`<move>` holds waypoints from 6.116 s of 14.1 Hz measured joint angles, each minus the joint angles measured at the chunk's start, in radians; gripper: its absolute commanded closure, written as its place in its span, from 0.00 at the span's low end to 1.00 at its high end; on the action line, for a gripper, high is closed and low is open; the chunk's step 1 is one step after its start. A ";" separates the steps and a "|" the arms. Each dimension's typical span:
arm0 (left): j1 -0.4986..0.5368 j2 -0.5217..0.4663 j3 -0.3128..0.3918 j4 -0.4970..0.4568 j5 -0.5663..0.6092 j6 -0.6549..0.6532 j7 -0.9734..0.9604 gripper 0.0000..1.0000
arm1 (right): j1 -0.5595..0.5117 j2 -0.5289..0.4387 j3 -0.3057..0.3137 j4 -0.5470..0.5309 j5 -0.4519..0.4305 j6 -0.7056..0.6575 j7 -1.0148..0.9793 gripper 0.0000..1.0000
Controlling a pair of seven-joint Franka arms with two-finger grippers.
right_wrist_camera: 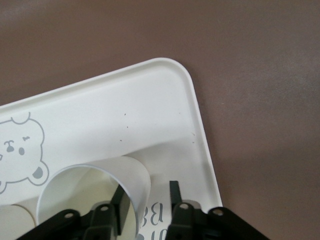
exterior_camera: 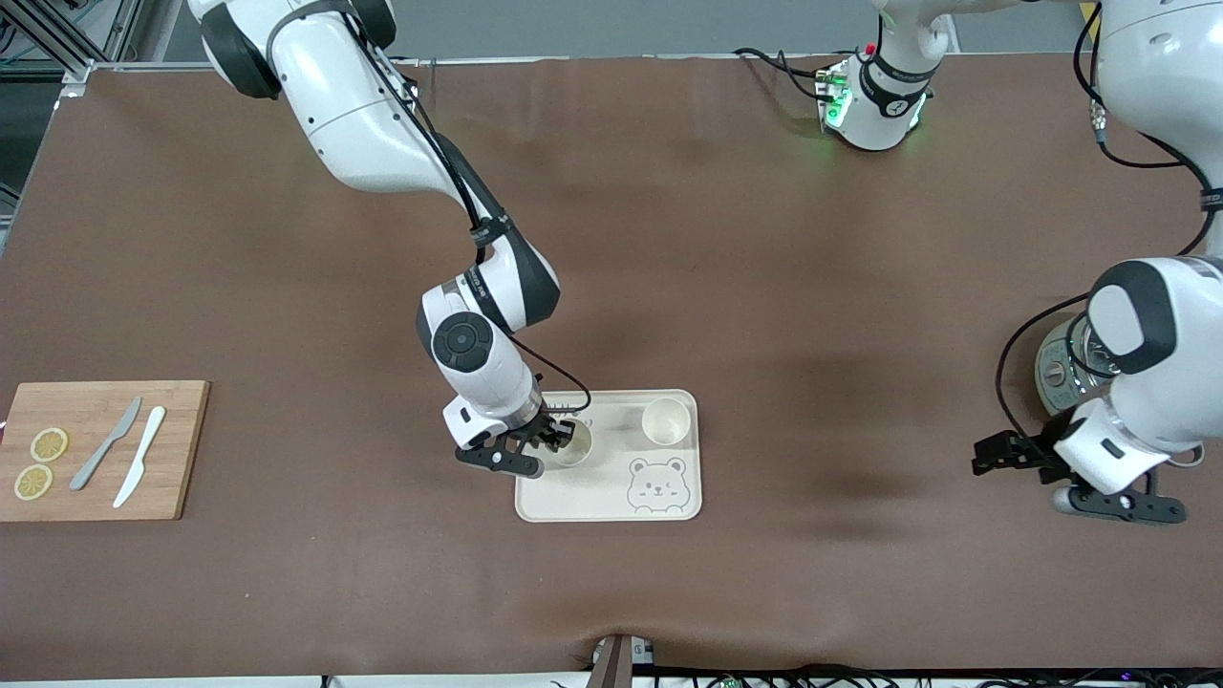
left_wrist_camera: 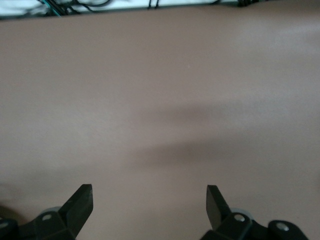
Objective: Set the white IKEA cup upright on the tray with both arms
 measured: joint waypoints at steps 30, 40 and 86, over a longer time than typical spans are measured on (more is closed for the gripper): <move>-0.184 -0.480 0.129 -0.076 0.052 -0.441 -0.074 0.00 | -0.509 -0.779 -0.016 -0.197 -0.065 -0.797 -0.829 0.00; -0.058 -0.476 -0.068 -0.068 0.052 -0.441 -0.149 0.00 | -0.540 -0.783 -0.017 -0.199 -0.075 -0.774 -0.830 0.00; -0.139 -0.412 -0.029 -0.071 0.115 -0.493 -0.108 0.00 | -0.653 -0.766 -0.018 -0.155 -0.006 -0.691 -0.834 0.00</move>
